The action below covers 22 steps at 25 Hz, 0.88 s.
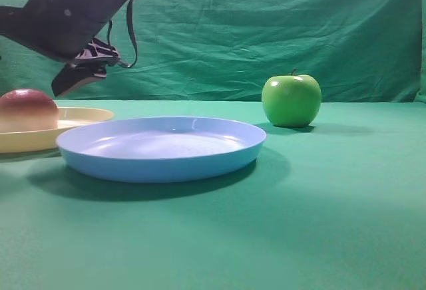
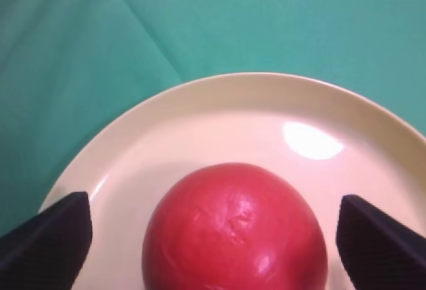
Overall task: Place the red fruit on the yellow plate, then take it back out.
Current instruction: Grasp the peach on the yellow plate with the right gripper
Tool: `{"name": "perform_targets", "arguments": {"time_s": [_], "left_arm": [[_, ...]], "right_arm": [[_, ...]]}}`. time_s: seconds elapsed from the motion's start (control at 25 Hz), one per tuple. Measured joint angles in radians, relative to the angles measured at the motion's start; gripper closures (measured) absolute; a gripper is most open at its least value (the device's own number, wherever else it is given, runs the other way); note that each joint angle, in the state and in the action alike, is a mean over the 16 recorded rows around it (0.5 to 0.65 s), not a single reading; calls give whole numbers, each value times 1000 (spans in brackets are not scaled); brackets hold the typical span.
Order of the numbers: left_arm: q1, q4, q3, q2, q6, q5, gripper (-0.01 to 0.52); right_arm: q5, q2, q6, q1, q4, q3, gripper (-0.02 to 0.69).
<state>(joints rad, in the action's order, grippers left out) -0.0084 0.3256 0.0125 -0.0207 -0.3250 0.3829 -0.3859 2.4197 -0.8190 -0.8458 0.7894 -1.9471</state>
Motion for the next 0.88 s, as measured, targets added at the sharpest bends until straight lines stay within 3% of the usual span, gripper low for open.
{"name": "perform_targets", "arguments": {"time_s": [0.28, 0.68, 0.88], "left_arm": [[0, 0, 0, 0, 0, 0, 514], [0, 0, 0, 0, 0, 0, 514], [0, 0, 0, 0, 0, 0, 514]], "right_arm": [[11, 26, -87, 0, 9, -1, 61], [-12, 28, -279, 0, 17, -5, 335], [-61, -16, -298, 8, 14, -7, 435]]}}
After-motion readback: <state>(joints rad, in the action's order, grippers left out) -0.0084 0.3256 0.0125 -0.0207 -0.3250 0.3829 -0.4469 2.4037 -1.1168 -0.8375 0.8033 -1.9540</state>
